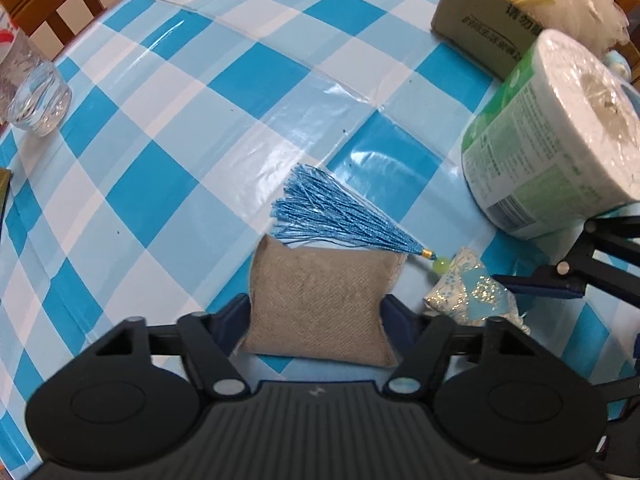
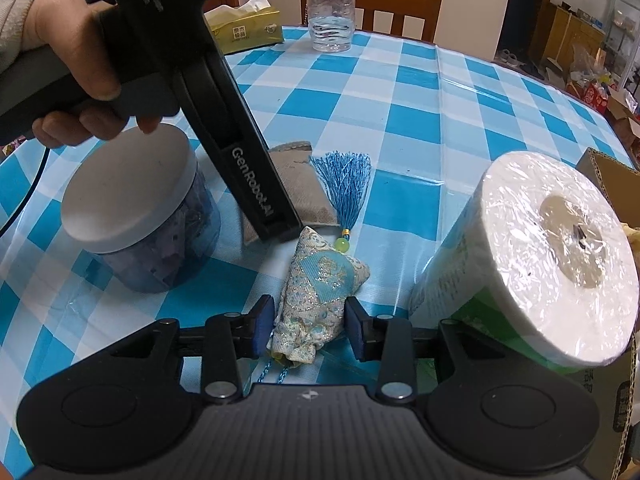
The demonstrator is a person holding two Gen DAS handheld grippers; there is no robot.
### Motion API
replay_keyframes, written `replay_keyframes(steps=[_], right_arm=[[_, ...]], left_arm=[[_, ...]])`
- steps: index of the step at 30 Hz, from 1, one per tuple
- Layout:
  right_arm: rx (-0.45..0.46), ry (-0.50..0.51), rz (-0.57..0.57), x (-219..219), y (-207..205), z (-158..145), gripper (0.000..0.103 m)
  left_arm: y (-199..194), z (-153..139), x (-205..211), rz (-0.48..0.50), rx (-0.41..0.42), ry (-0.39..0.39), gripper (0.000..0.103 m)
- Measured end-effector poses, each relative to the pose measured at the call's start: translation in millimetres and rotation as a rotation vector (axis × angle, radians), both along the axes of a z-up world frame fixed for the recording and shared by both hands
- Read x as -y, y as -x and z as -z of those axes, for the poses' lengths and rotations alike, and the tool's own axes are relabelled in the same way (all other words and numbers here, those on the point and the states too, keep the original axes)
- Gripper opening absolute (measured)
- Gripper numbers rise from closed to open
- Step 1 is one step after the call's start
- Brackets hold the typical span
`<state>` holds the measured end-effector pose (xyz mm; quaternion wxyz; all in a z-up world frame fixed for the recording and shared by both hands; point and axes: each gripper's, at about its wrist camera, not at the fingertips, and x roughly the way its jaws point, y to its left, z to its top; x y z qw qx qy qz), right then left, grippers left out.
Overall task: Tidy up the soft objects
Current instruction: 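Grasp the beige sachet with the left tool while the right tool grasps the floral pouch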
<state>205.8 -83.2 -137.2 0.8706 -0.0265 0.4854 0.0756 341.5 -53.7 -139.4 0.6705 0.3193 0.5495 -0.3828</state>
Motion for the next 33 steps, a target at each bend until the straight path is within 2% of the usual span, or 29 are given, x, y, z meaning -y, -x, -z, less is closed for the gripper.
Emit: replay_keyframes(steps=[3, 9, 13, 15, 18, 21, 27, 33], right_arm=[[-0.004, -0.005, -0.001, 0, -1, 0, 0.045], [-0.009, -0.011, 0.001, -5, -5, 2, 0.054], [-0.009, 0.006, 0.013, -9, -9, 4, 0.056], [-0.005, 0.018, 0.025, -10, -11, 5, 0.053], [-0.010, 0.030, 0.040, -9, -12, 5, 0.041], [-0.001, 0.020, 0.039, -5, -9, 1, 0.035], [0.051, 0.001, 0.000, 0, 4, -19, 0.032], [0.075, -0.023, -0.050, 7, 24, -41, 0.032]], left_arm=[[-2, -3, -4, -0.019, -0.003, 0.016, 0.060], [-4, -7, -10, -0.043, 0.004, 0.025, 0.054], [-5, -9, -13, -0.054, 0.013, 0.029, 0.050], [-6, -10, -13, -0.057, 0.017, 0.032, 0.046], [-5, -14, -15, -0.059, 0.026, 0.034, 0.043], [-4, -17, -18, -0.063, 0.030, 0.037, 0.041], [-1, -30, -23, -0.072, 0.054, 0.048, 0.038], [7, -59, -30, -0.081, 0.090, 0.093, 0.038]])
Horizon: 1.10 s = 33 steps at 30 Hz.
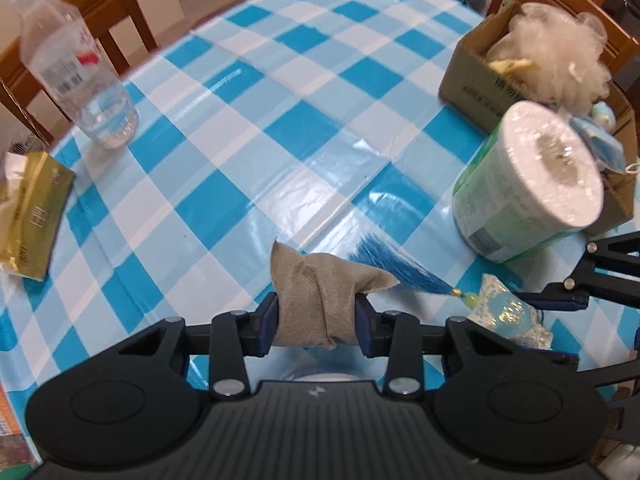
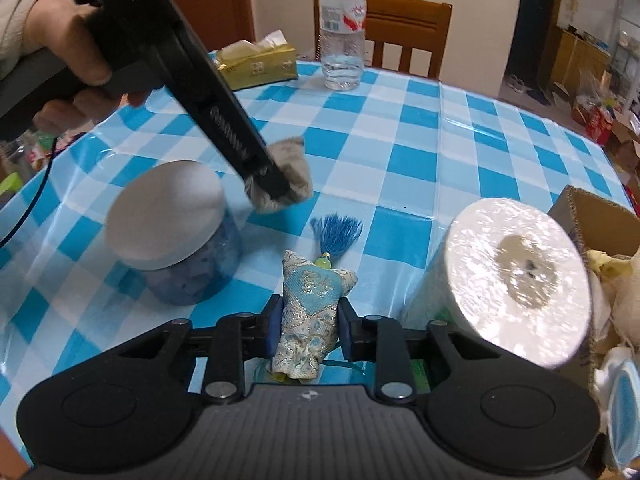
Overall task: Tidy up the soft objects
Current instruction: 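Grasp the beige sachet with the left tool while the right tool grasps the floral pouch, then carry sachet and pouch over the box and open both tools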
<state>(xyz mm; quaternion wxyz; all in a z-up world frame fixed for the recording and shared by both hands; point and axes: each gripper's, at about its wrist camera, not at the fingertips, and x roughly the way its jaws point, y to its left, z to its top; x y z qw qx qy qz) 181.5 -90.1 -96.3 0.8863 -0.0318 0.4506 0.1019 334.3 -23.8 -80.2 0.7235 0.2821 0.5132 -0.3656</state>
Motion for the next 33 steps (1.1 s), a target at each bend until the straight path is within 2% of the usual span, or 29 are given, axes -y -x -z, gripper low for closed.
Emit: replay_keyframes(steps=[8, 18, 26, 29, 33], right_arm=[[-0.026, 0.001, -0.007, 18, 45, -27, 0.032], [-0.004, 0.047, 0.026, 71, 107, -73, 0.032], [0.045, 0.088, -0.014, 136, 126, -100, 0.032], [0.062, 0.091, -0.011, 164, 131, -107, 0.032], [0.080, 0.107, -0.004, 193, 134, -111, 0.032]], left_arm=[[39, -41, -5, 0.051, 0.047, 0.038, 0.038], [111, -80, 15, 0.147, 0.034, 0.093, 0.037], [155, -101, 80, 0.175, 0.037, 0.134, 0.038], [161, -105, 114, 0.181, 0.039, 0.172, 0.038], [162, -103, 161, 0.188, 0.051, 0.185, 0.038]])
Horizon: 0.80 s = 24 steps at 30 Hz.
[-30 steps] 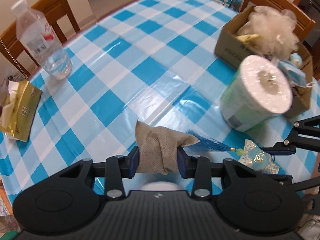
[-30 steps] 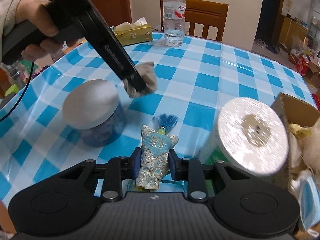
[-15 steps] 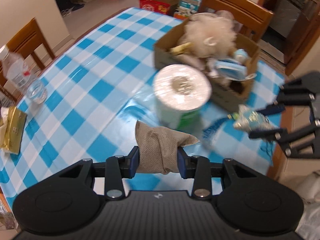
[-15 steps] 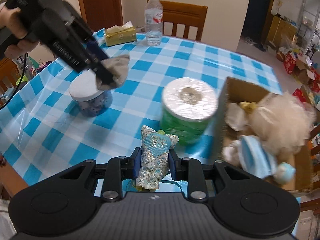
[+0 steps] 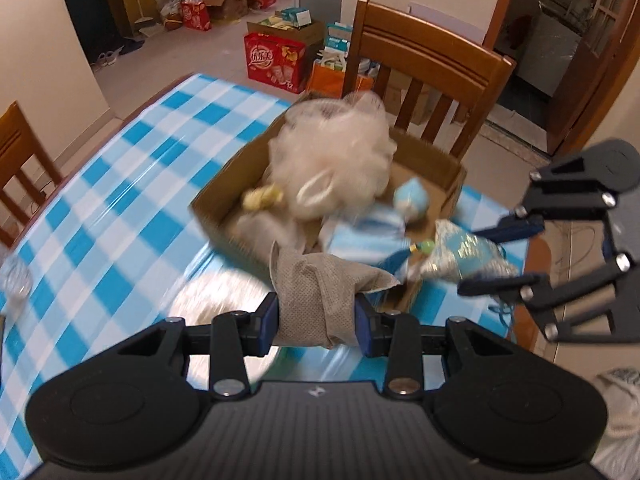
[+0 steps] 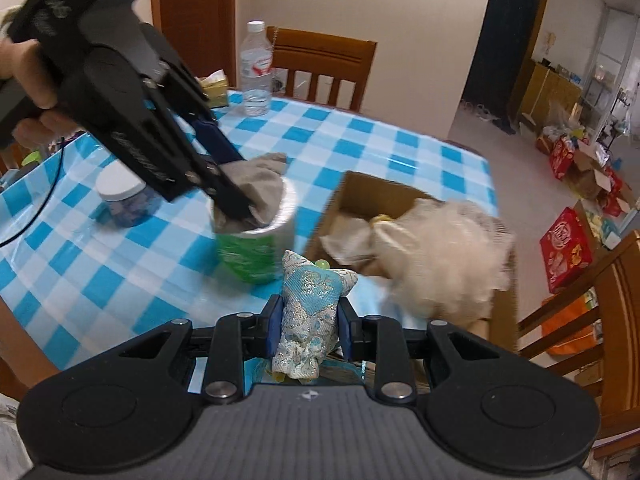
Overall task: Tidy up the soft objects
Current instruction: 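Carry sachet and pouch over the box and open both tools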
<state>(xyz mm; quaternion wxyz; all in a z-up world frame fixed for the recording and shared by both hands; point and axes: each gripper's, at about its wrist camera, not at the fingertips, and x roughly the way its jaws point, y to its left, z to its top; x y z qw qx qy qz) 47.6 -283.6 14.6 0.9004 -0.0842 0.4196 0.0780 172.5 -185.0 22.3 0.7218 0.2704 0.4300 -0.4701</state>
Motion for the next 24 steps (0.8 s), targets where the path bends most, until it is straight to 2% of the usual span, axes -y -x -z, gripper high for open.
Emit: replay_keyframes(steps=[3, 5, 7, 8, 14, 21, 24], right_arm=[[0.007, 0.008, 0.007, 19, 1, -1, 0.032], [0.008, 0.010, 0.011, 29, -1, 0, 0.032], [0.007, 0.011, 0.013, 39, -3, 1, 0.032], [0.009, 0.011, 0.012, 43, -4, 2, 0.032], [0.007, 0.017, -0.004, 58, -17, 7, 0.032], [0.036, 0.033, -0.032, 65, -37, 2, 0.033], [0.054, 0.040, -0.057, 65, -45, 0, 0.033]], left_arm=[[-7, 7, 33, -0.012, 0.000, 0.003, 0.039], [-13, 13, 51, -0.037, 0.008, 0.012, 0.048], [-20, 21, 64, -0.080, 0.032, 0.031, 0.081], [-24, 24, 69, -0.101, 0.042, 0.033, 0.086], [-25, 28, 61, -0.222, 0.125, 0.056, 0.095], [13, 14, 30, -0.289, 0.272, 0.095, 0.102], [23, 13, 18, -0.341, 0.276, 0.111, 0.102]])
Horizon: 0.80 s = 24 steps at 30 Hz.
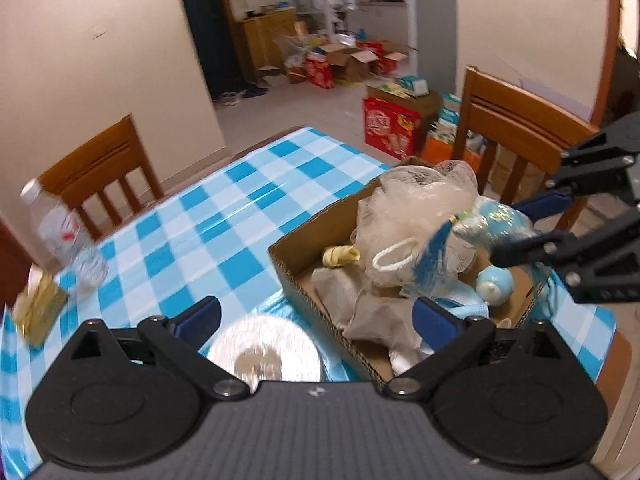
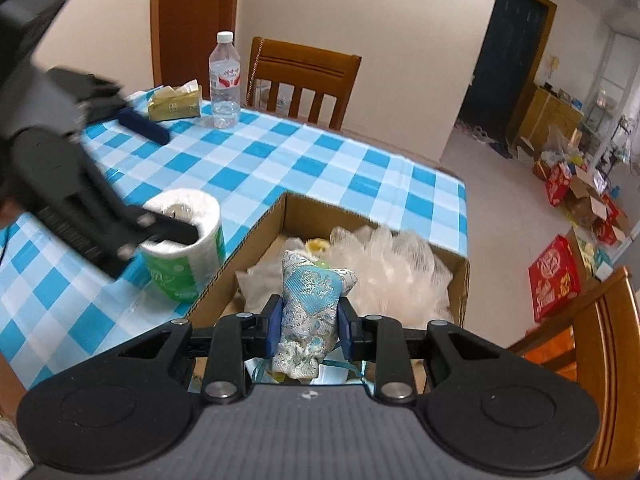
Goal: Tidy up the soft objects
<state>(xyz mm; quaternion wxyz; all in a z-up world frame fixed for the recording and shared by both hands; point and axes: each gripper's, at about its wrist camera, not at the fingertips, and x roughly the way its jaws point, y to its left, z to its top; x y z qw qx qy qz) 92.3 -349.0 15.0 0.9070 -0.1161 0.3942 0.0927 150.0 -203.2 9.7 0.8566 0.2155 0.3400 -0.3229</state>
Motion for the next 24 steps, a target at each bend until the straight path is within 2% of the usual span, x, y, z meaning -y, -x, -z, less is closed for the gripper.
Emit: replay_keyframes(steps=[2, 5, 6, 7, 8, 9, 12, 14, 18, 24], right_arm=[[0.001, 0.015, -0.038, -2, -3, 3, 0.034], [-0.020, 0.055, -0.060, -4, -8, 17, 0.043], [-0.040, 0.060, -0.031, -2, -11, 23, 0.057], [-0.056, 0.053, 0.001, -1, -13, 27, 0.066], [-0.067, 0.030, 0.032, 1, -12, 29, 0.080], [-0.077, -0.003, 0.062, 3, -11, 30, 0.088], [-0.079, -0.061, 0.130, 2, -3, 27, 0.099], [-0.080, -0.062, 0.194, -3, 1, 23, 0.101], [-0.087, -0.108, 0.301, -6, 11, 16, 0.103], [-0.117, -0.116, 0.448, -17, 26, 8, 0.103]], left_arm=[[4, 1, -11, -0.033, -0.021, 0.035, 0.102], [8, 4, -22, -0.062, -0.014, 0.055, 0.102], [10, 5, -25, -0.071, 0.002, 0.055, 0.102], [13, 5, -27, -0.075, 0.011, 0.055, 0.102], [15, 6, -30, -0.076, 0.015, 0.060, 0.102], [17, 6, -33, -0.075, 0.016, 0.071, 0.102], [23, 6, -42, -0.078, 0.006, 0.096, 0.102], [27, 7, -47, -0.086, 0.024, 0.092, 0.102], [41, 8, -52, -0.082, 0.110, 0.047, 0.102], [53, 2, -63, -0.053, 0.093, 0.075, 0.102]])
